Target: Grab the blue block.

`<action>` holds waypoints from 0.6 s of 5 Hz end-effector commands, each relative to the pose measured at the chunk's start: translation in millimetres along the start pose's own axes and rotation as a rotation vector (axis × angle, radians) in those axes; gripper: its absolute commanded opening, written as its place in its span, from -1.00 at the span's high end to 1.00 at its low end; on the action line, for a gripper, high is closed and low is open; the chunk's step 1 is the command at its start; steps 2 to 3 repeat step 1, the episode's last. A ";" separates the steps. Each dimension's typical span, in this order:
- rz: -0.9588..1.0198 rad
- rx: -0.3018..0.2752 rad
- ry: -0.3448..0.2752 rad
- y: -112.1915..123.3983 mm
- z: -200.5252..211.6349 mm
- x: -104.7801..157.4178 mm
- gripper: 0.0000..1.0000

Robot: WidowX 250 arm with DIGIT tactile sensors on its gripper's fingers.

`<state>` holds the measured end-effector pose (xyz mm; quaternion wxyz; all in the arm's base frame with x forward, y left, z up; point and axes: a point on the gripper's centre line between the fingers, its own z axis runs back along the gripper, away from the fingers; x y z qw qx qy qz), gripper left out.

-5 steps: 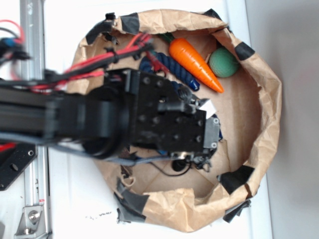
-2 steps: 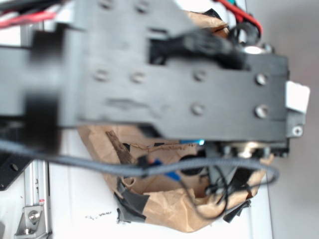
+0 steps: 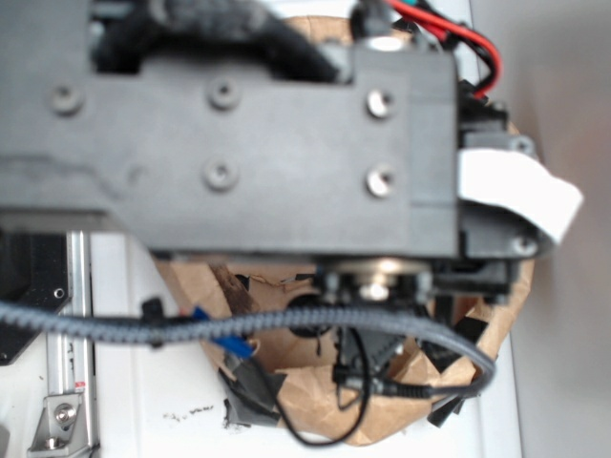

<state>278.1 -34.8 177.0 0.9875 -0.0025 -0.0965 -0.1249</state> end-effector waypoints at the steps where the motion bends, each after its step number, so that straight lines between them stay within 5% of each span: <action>1: 0.054 0.087 -0.026 34.9 17.5 0.0 1.00; 3: 0.054 0.087 -0.026 34.9 17.5 0.0 1.00</action>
